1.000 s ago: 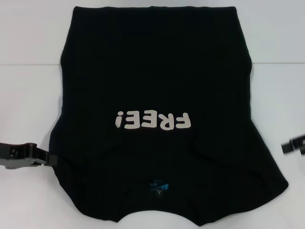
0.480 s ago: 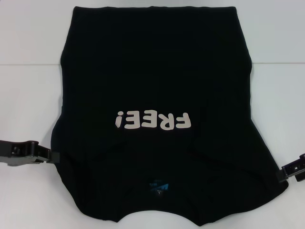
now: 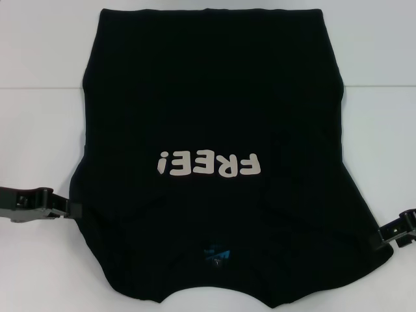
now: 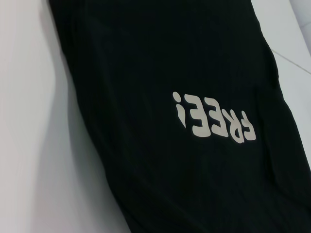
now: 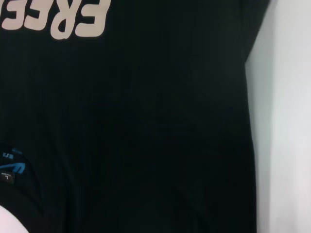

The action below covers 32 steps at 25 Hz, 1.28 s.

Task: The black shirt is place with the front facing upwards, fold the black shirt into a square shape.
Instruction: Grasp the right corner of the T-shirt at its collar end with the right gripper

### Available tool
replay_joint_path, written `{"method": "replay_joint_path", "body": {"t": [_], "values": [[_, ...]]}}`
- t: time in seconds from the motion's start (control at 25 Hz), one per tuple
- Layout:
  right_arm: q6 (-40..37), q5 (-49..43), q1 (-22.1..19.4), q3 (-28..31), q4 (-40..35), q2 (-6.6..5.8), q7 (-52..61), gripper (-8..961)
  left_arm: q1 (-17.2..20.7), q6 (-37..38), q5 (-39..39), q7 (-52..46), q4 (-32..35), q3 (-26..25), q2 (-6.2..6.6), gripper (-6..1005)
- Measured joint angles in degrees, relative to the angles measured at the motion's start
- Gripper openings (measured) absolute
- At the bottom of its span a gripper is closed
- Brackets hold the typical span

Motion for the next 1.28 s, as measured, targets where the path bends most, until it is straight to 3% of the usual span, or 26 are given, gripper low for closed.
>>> {"method": "replay_joint_path", "body": {"t": [0.44, 1.28], "values": [[1.2, -2.4, 1.0, -0.6, 0.2, 1.21, 0.1, 705, -0.2, -0.3, 0.0, -0.1, 0.0, 0.0, 0.07, 66], [0.8, -0.2, 2.7, -1.0, 2.9, 2.12, -0.8, 681, -0.2, -0.2, 0.0, -0.2, 0.0, 0.0, 0.31, 83]]}}
